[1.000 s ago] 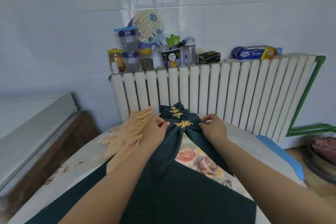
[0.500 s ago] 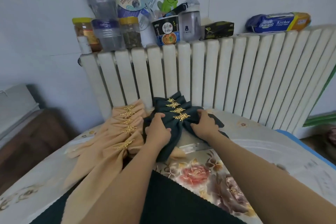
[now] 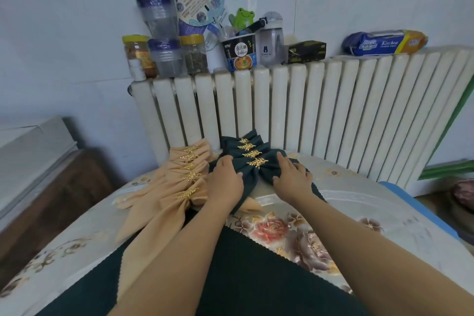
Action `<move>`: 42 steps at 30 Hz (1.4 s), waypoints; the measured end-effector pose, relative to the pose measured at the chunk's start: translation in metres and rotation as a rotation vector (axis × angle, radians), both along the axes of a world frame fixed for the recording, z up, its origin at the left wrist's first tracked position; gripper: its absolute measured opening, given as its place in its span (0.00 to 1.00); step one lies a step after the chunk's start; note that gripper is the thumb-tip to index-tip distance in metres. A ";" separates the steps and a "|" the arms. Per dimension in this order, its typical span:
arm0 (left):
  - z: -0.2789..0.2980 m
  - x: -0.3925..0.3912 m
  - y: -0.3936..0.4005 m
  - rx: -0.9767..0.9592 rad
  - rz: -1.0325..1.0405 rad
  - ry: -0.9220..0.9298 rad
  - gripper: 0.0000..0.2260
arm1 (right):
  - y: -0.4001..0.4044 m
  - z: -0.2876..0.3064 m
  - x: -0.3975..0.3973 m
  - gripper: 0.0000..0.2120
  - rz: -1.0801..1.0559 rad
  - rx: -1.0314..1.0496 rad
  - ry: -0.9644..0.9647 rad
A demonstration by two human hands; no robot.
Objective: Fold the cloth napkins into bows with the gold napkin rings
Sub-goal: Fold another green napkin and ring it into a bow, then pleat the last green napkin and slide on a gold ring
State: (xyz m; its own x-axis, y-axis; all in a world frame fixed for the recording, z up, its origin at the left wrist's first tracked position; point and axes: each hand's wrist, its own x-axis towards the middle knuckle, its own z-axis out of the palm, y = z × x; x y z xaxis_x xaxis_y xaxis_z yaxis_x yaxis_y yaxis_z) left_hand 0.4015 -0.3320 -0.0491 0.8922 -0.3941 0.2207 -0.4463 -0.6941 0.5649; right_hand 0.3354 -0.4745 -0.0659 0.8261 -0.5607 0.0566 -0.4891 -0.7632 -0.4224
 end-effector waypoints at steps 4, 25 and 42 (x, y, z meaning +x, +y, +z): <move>0.022 -0.047 0.033 0.011 -0.026 -0.034 0.21 | 0.033 0.024 -0.051 0.30 0.077 -0.015 -0.001; -0.004 -0.309 0.304 0.385 -0.144 0.394 0.26 | 0.195 0.008 -0.344 0.22 0.566 0.054 0.235; -0.023 -0.336 0.351 0.290 -0.051 0.224 0.15 | 0.204 -0.010 -0.367 0.10 0.494 0.114 0.079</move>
State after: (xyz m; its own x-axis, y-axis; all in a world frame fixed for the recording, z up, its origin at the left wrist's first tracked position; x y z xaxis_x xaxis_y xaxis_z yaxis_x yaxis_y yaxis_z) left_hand 0.0654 0.0188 -0.0718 0.8835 -0.4565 -0.1052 -0.3720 -0.8200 0.4351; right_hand -0.0320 -0.2706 -0.0763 0.9933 -0.1011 -0.0556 -0.1153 -0.8625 -0.4927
